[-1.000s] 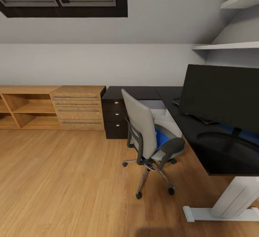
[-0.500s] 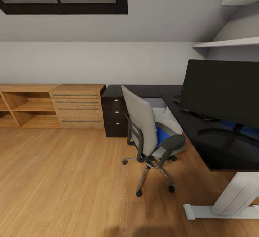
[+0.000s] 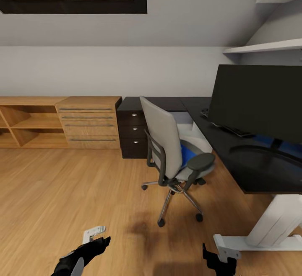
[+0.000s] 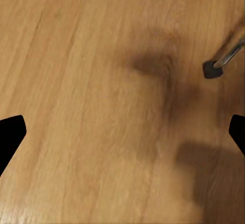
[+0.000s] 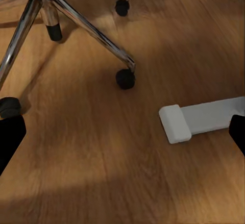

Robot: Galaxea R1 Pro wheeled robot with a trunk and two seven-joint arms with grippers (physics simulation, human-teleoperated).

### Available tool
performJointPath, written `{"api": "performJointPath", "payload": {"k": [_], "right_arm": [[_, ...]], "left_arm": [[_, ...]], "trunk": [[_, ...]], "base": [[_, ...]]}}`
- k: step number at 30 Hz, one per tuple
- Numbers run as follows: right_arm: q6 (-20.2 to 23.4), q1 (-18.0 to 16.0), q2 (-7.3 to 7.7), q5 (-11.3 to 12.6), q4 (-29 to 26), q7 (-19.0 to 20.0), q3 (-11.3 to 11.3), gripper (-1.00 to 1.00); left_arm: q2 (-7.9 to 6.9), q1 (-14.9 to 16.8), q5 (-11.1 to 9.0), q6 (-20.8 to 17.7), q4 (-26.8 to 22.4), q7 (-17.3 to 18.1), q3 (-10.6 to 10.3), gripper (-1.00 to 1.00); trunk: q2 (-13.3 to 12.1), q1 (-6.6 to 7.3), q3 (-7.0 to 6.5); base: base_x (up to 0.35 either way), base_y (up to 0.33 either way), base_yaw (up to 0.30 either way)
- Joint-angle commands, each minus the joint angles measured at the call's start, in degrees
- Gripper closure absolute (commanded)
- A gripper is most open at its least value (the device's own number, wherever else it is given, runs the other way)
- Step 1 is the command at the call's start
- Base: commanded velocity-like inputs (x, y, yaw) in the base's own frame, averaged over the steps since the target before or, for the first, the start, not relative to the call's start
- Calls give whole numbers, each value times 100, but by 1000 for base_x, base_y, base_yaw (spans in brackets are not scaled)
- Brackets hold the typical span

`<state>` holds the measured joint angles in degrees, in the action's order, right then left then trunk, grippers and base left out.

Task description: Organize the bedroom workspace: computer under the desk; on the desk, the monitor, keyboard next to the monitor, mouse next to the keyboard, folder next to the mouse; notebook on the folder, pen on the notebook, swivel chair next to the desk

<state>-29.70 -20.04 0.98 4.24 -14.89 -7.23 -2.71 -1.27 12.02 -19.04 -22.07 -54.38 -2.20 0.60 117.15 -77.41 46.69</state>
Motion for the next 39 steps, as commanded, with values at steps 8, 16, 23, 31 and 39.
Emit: {"api": "performJointPath", "payload": {"k": [8, 16, 23, 31, 39], "right_arm": [[-98, -17, -36, 33, 421, 36, 43, -100], [959, -396, -33, -218, -283, 5, 78, -100], [2057, -1426, -8, -221, -292, 3, 63, -100], [2866, -2172, -12, -211, -46, -5, 50, -100], [3218, -2602, -33, -178, 7, -22, 31, -100]], "left_arm": [[64, 11, 233, 331, 497, -49, -247, -100], [305, 16, 396, 598, 58, -810, -380, -100], [537, 141, 399, -196, -661, -1330, -383, -100], [587, 531, 186, -890, -1541, -1614, -306, -100], [570, 593, -151, -991, -1915, -1643, -246, -100]], "trunk": [[2, 1, 5], [323, -175, 149], [604, -329, 275], [925, -504, 418], [1246, -680, 562]], "base": [[0, 0, -241], [0, 0, -46], [0, 0, 0], [0, 0, 0], [0, 0, 0]]}}
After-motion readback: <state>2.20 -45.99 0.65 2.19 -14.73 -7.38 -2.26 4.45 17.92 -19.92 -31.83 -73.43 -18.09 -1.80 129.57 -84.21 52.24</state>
